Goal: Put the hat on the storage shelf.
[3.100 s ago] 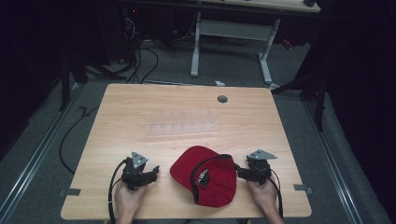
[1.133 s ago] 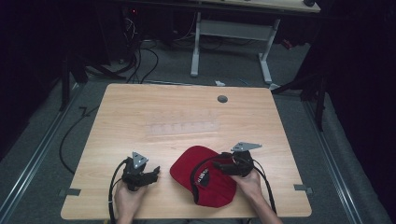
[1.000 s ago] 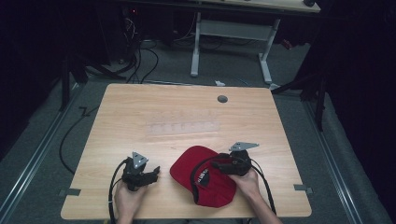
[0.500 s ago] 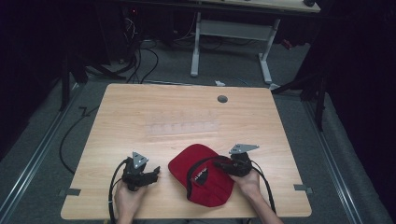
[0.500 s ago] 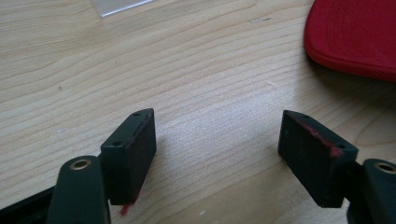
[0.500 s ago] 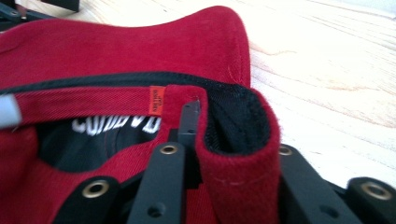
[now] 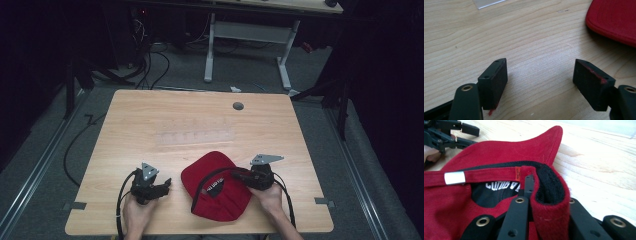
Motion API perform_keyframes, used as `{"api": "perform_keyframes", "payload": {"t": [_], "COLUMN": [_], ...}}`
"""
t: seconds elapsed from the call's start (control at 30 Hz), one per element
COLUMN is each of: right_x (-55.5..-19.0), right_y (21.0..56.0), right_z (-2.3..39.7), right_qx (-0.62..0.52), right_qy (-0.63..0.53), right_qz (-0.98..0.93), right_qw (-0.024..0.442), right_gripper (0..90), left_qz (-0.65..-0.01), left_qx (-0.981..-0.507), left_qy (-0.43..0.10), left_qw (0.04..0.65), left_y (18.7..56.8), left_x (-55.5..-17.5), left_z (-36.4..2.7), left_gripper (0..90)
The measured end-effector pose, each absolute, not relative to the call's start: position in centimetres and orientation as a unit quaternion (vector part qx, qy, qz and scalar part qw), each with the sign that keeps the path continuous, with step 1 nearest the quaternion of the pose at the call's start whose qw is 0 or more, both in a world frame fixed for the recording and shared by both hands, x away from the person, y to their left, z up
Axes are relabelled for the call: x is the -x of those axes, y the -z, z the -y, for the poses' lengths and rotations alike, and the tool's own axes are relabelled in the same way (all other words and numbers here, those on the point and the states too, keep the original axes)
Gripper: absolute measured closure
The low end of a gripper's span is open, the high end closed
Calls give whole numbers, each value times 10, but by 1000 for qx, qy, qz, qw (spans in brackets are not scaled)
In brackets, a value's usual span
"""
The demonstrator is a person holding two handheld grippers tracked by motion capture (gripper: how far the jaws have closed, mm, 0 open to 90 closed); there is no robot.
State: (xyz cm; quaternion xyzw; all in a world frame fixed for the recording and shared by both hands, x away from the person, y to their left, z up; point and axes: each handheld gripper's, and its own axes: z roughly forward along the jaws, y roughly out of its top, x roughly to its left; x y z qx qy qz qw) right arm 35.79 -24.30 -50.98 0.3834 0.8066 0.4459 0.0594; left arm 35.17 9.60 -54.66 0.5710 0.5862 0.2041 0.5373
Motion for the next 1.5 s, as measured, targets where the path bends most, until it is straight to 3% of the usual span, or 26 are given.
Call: {"api": "perform_keyframes", "payload": {"t": [0.63,0.93,1.5], "right_x": [-351,-351,-358], "right_y": [479,466,441], "right_z": [264,265,260], "right_qx": [-406,-409,-410], "right_qy": [-487,-495,-512], "right_qz": [-770,-764,-751], "right_qw": [63,68,80], "right_gripper": [830,830,829], "left_qz": [-577,-536,-491], "left_qx": [-585,-597,-631], "left_qy": [-199,-165,-133], "left_qw": [535,574,585], "left_y": [546,529,522], "left_x": [-350,-337,-331], "left_z": [-91,-63,-17], "left_gripper": [289,260,226]}}
